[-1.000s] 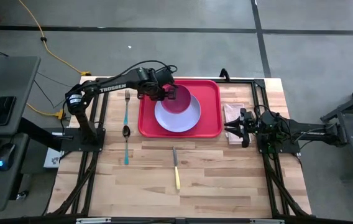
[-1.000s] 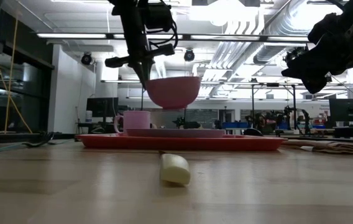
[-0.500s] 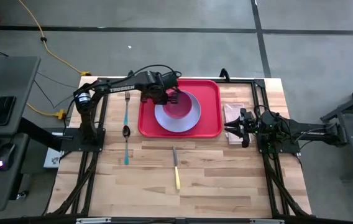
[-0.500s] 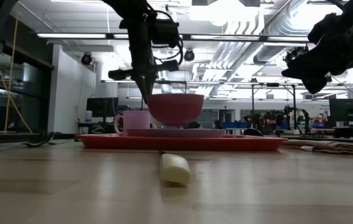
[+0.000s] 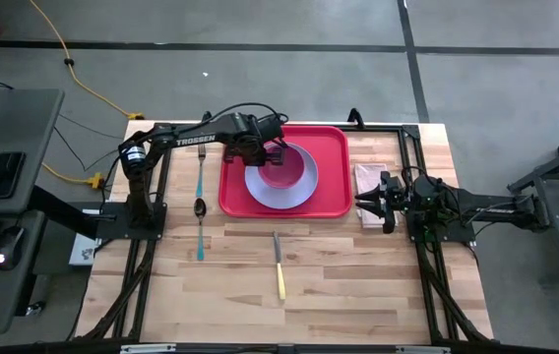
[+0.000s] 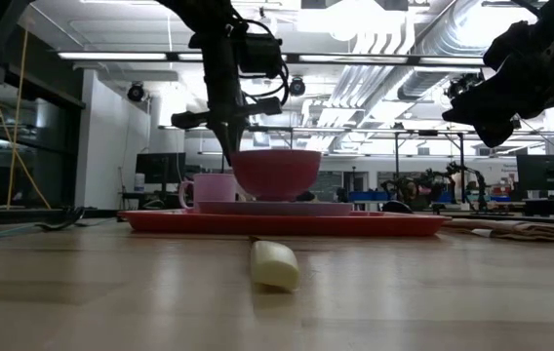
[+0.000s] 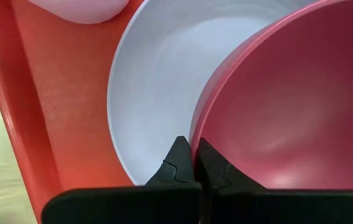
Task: Set up tray
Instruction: Put the pink bowl on the white plate
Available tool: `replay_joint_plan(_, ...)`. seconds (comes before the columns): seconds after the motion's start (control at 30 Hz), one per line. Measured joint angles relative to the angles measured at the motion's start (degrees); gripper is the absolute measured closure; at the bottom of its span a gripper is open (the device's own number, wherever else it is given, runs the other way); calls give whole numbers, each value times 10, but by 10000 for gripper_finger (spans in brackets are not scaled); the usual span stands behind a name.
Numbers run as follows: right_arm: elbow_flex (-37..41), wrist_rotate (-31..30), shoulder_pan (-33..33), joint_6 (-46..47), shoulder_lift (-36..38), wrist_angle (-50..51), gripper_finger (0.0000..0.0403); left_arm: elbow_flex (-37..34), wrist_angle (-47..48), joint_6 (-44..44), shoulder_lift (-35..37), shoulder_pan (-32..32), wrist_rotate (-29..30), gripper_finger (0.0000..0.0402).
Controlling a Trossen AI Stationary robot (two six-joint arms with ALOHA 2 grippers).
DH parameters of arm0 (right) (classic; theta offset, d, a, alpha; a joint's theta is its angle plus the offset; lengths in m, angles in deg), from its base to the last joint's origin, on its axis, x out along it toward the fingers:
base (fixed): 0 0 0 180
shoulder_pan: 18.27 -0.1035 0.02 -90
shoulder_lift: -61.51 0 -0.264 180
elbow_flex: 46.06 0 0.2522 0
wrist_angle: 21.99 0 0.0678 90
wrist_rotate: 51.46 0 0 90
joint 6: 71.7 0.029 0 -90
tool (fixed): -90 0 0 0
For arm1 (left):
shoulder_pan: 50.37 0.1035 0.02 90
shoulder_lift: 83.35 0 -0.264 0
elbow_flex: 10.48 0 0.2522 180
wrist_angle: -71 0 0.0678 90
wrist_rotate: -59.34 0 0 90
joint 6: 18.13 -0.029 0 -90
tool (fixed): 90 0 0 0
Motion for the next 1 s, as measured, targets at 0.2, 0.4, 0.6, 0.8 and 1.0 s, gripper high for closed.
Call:
replay_joint_plan(0.2, 0, 0, 0, 0, 0, 0, 304, 0, 0, 0, 0, 0, 2, 388)
replay_joint_plan(0.4, 0, 0, 0, 0, 0, 0, 304, -1, 1, 0, -11, 0, -4, 388)
replay_joint_plan(0.6, 0, 1, 0, 3, 0, 3, 304, -1, 2, -1, -22, 0, -9, 388)
replay_joint_plan(0.8, 0, 1, 0, 4, 0, 7, 304, 0, -3, -1, -21, 0, -1, 388)
replay_joint_plan(1.0, 0, 1, 0, 4, 0, 7, 304, 0, -1, -6, -34, 0, -11, 388)
